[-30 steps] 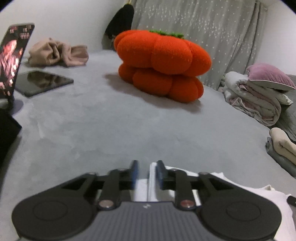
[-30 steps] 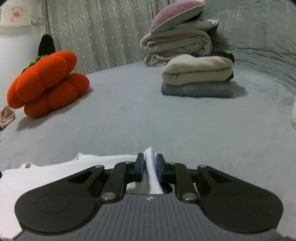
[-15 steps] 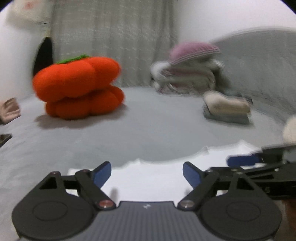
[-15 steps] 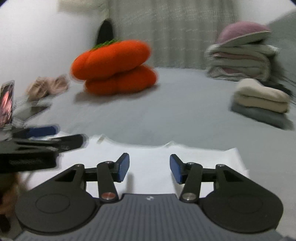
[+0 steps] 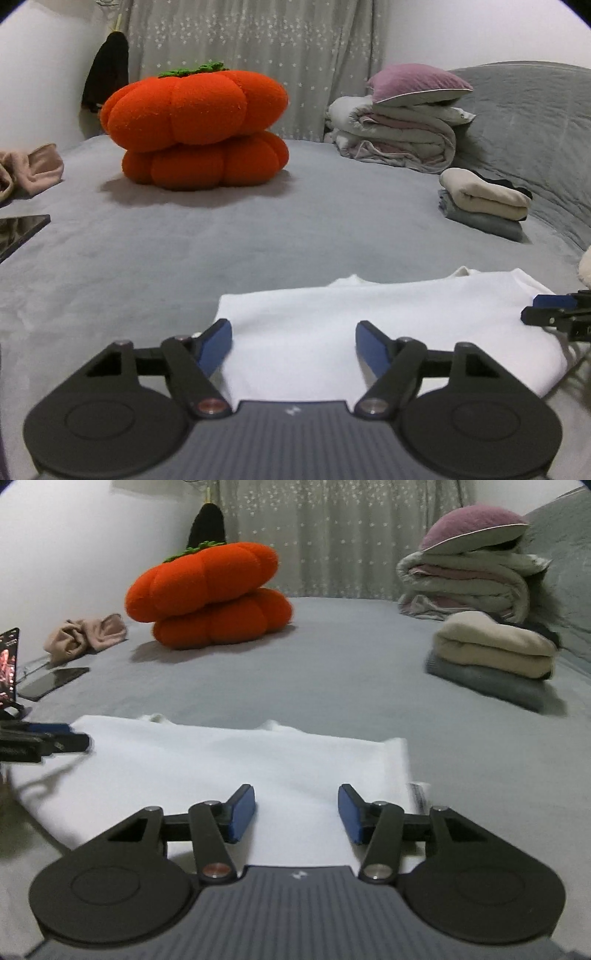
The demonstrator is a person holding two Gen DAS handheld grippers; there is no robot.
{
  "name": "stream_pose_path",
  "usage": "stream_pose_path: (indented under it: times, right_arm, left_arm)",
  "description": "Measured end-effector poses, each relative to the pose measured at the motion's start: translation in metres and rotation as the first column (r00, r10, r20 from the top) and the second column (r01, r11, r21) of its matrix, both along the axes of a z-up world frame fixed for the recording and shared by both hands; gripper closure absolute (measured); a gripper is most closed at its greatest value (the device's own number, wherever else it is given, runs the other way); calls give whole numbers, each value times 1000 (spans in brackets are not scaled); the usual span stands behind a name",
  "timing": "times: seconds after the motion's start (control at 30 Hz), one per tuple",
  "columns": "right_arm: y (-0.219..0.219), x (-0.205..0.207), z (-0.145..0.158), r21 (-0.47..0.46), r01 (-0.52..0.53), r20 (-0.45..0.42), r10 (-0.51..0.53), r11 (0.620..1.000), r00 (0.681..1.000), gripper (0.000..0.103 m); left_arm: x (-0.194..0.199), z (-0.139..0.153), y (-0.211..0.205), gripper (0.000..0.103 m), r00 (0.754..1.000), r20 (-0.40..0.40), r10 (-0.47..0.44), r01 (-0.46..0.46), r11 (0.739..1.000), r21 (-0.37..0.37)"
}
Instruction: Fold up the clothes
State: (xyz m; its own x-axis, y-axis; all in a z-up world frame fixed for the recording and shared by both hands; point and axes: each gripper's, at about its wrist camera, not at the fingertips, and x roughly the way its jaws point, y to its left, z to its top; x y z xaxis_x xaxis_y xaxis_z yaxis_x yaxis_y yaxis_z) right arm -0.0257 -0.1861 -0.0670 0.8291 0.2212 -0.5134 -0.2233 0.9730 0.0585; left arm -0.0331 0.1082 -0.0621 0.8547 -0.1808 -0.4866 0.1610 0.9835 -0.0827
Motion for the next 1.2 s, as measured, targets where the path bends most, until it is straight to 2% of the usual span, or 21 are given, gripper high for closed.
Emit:
stream_pose_path:
  times: [0.07, 0.2, 0.3, 0.47, 0.63, 0.77, 0.97, 1.07, 1.2]
  right_arm:
    - [-8, -3, 2, 33, 14, -1, -14, 999, 1000, 51]
    - [-2, -5, 11, 41, 46, 11, -46, 998, 999, 46]
    - [9, -4, 16, 37, 33, 23, -34, 999, 999, 46]
    - [22, 12, 12, 34, 33, 0, -33, 999, 999, 46]
    - [14, 18, 4, 5, 50, -16, -50, 999, 999, 46]
    - [1, 14, 1, -14, 48, -15, -48, 999, 999, 47]
    - [-10, 5, 8, -3, 49, -18, -49, 999, 999, 45]
    - [-7, 6, 15, 9, 35, -12, -35, 999, 999, 45]
    - [3, 8, 23, 17, 3, 4, -3, 1000, 1000, 43]
  left_arm:
    - [-1, 3, -3, 22, 999, 14, 41, -42, 999, 26]
    - [2, 13, -5, 22, 1000, 10, 16, -15, 998, -69]
    - [5, 15, -20, 21, 1000, 16, -9, 10, 997, -77]
    - [13, 5, -46, 19, 999, -15, -46, 45, 999, -21]
    - [15, -4, -46, 19, 999, -35, -11, 13, 998, 57]
    - [10, -2, -30, 20, 999, -45, 22, -20, 999, 46]
    - [-12, 9, -26, 18, 999, -39, 16, -14, 998, 64]
    - [-17, 18, -19, 14, 996, -64, 63, -61, 998, 29]
    - [-17, 23, -1, 14, 980, -155, 127, -141, 986, -84]
